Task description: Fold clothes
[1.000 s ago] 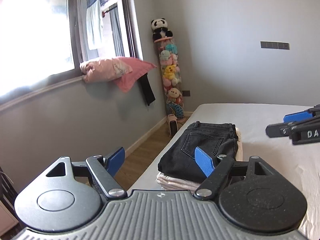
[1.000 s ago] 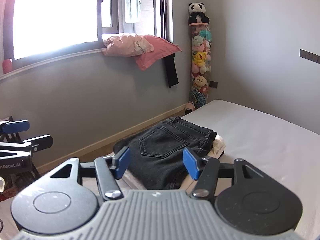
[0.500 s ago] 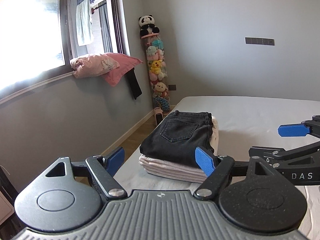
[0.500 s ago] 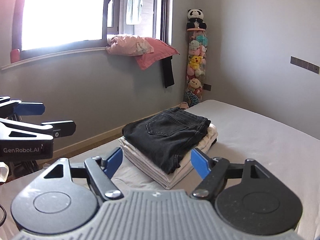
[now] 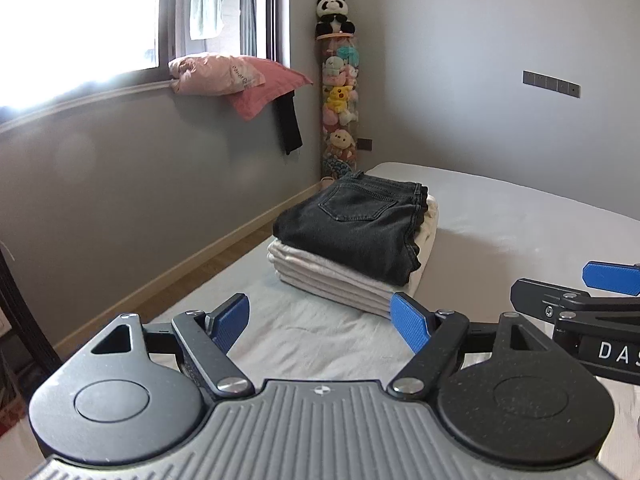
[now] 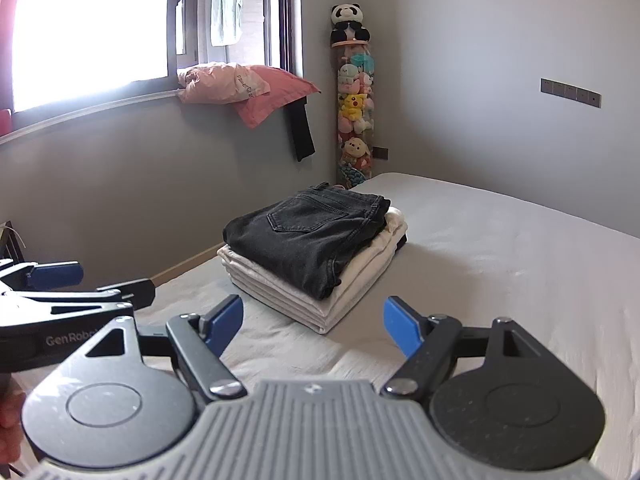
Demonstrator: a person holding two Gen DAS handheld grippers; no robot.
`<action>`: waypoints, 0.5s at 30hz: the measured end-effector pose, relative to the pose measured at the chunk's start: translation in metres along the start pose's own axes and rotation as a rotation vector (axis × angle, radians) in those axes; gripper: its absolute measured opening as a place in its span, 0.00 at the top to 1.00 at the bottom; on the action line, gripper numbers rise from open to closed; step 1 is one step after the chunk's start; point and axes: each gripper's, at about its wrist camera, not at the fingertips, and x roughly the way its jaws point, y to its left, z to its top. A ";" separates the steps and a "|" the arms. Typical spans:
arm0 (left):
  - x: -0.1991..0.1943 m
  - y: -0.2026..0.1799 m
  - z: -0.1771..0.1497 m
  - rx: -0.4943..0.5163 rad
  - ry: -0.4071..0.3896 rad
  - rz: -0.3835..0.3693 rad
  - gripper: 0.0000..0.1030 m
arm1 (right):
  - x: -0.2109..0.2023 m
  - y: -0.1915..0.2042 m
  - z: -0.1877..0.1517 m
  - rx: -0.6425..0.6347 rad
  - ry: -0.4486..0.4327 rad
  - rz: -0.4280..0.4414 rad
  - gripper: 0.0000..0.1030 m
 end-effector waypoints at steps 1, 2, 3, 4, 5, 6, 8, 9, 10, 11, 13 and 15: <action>0.001 -0.002 -0.004 -0.008 0.005 0.004 0.11 | -0.001 0.001 -0.004 -0.001 0.002 0.000 0.22; 0.001 -0.005 -0.009 -0.016 0.009 0.009 0.11 | -0.002 0.001 -0.007 -0.004 0.004 -0.002 0.22; 0.001 -0.008 -0.014 -0.023 0.015 0.020 0.11 | -0.002 0.001 -0.009 -0.010 0.007 -0.005 0.22; 0.002 -0.010 -0.017 -0.033 0.022 0.027 0.11 | -0.002 0.001 -0.012 -0.017 0.009 -0.009 0.22; 0.002 -0.011 -0.021 -0.043 0.031 0.029 0.11 | -0.002 0.002 -0.014 -0.023 0.011 -0.013 0.22; 0.003 -0.011 -0.024 -0.052 0.038 0.036 0.11 | -0.002 0.002 -0.017 -0.029 0.013 -0.016 0.22; 0.003 -0.015 -0.029 -0.051 0.041 0.054 0.11 | -0.002 0.001 -0.022 -0.038 0.018 -0.021 0.22; 0.002 -0.016 -0.030 -0.040 0.039 0.061 0.11 | -0.002 0.001 -0.024 -0.041 0.021 -0.024 0.22; 0.002 -0.018 -0.031 -0.028 0.037 0.068 0.11 | -0.001 0.001 -0.026 -0.045 0.025 -0.029 0.22; 0.002 -0.020 -0.032 -0.017 0.034 0.074 0.11 | 0.001 0.001 -0.029 -0.049 0.031 -0.037 0.22; 0.001 -0.021 -0.032 -0.002 0.031 0.069 0.11 | 0.002 0.000 -0.033 -0.049 0.036 -0.048 0.22; 0.002 -0.022 -0.032 -0.001 0.034 0.054 0.11 | 0.003 -0.004 -0.037 -0.034 0.035 -0.055 0.22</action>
